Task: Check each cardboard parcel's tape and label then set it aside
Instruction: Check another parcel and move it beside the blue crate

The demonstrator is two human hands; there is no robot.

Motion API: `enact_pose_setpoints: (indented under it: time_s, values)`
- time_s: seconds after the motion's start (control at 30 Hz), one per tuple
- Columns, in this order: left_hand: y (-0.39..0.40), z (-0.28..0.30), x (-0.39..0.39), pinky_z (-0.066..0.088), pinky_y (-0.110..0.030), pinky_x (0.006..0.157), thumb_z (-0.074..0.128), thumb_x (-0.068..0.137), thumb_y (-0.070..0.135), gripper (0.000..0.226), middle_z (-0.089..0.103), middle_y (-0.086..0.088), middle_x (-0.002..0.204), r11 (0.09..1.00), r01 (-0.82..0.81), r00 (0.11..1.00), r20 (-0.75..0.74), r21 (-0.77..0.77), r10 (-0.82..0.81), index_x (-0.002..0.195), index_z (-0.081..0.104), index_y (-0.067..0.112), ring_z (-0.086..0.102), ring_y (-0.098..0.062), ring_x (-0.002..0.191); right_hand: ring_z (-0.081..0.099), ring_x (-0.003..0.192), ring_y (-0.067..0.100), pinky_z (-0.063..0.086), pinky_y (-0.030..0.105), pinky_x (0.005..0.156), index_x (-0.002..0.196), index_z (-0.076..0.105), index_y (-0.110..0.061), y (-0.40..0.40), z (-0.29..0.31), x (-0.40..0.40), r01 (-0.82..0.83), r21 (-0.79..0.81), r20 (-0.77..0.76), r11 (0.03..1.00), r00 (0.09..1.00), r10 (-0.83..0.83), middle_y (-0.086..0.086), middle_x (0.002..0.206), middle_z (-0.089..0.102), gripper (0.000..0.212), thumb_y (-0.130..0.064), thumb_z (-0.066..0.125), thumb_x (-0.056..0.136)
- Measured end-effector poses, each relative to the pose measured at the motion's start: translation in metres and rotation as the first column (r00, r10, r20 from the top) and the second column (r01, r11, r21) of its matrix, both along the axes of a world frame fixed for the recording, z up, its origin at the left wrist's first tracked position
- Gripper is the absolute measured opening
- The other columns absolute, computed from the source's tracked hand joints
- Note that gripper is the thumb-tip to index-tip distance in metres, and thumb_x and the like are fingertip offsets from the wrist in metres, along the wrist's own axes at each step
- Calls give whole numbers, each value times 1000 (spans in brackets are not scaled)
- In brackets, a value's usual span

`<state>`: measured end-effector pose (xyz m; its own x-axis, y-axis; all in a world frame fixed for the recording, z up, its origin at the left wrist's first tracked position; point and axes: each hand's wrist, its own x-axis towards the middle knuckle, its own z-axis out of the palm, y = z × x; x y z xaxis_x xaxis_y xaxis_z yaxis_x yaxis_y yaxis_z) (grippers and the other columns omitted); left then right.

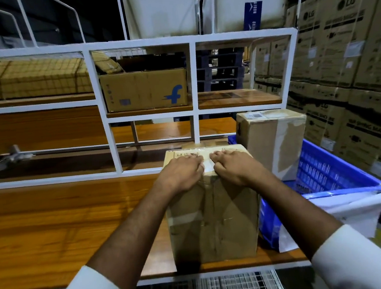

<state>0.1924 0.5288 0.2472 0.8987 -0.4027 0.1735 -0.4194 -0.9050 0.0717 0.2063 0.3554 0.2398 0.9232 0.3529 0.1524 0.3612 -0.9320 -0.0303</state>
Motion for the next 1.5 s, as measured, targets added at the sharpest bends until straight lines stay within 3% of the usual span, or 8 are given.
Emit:
enact_pose_setpoints:
  time_s: [0.07, 0.17, 0.3, 0.47, 0.67, 0.93, 1.1, 1.5]
  values:
    - [3, 2, -1, 40, -41, 107, 30, 105, 38, 43, 49, -5, 147, 999, -39, 999, -7, -25, 39, 139, 49, 19, 49, -23, 129, 44, 135, 24, 34, 36, 111, 145, 45, -18, -7, 5, 0, 33, -8, -22, 999, 999, -33, 6, 155, 39, 49, -35, 29, 103]
    - [17, -1, -5, 49, -42, 95, 32, 104, 41, 39, 61, -6, 128, 992, -115, 993, -2, -46, 115, 124, 57, 20, 58, -21, 108, 57, 98, 20, 44, 34, 85, 109, 58, -20, -25, 5, -1, 140, 30, -24, 990, 990, -139, 10, 126, 62, 33, -38, 32, 101]
    - [25, -13, -16, 33, -41, 111, 29, 106, 36, 43, 45, -5, 149, 993, -89, 995, 30, -71, 92, 142, 45, 18, 43, -20, 134, 47, 130, 23, 35, 40, 110, 143, 45, -15, -25, -8, -14, 117, 19, 41, 993, 992, -118, 9, 148, 46, 46, -33, 28, 104]
    - [19, -6, -12, 38, -40, 105, 27, 106, 39, 43, 51, -4, 144, 995, -70, 997, 27, -71, 72, 138, 49, 20, 48, -19, 129, 56, 106, 19, 44, 34, 90, 126, 56, -17, -21, 7, -14, 113, 37, -16, 993, 994, -112, 10, 133, 58, 39, -36, 29, 104]
    - [-6, -24, -28, 33, -40, 115, 29, 105, 41, 48, 41, -3, 152, 999, 27, 995, 96, -45, -23, 148, 35, 21, 39, -18, 139, 36, 142, 20, 27, 43, 118, 151, 36, -18, 8, -15, -34, -31, 70, 66, 997, 997, 27, 5, 156, 38, 52, -39, 24, 104]
    - [16, -27, -39, 36, -40, 110, 28, 104, 46, 46, 46, -1, 149, 993, -81, 978, 185, -88, 96, 141, 43, 24, 44, -19, 134, 51, 127, 20, 39, 37, 108, 139, 50, -16, -25, -3, -43, 44, 112, 62, 993, 997, -51, 7, 147, 49, 43, -34, 30, 105]
    - [24, -42, -43, 19, -35, 119, 26, 104, 46, 53, 36, -1, 156, 990, -96, 968, 223, -106, 118, 151, 32, 22, 31, -16, 144, 37, 141, 17, 27, 35, 116, 150, 37, -16, -39, -19, -50, 65, 144, 104, 987, 991, -81, 5, 156, 38, 48, -32, 28, 106]
    - [3, -39, -60, 27, -33, 118, 35, 104, 44, 46, 43, 3, 151, 983, 10, 966, 256, -185, 39, 145, 41, 26, 37, -12, 140, 36, 142, 19, 27, 38, 118, 150, 36, -14, -2, -26, -66, -10, 80, 186, 997, 983, -5, 8, 155, 39, 63, -41, 19, 96]
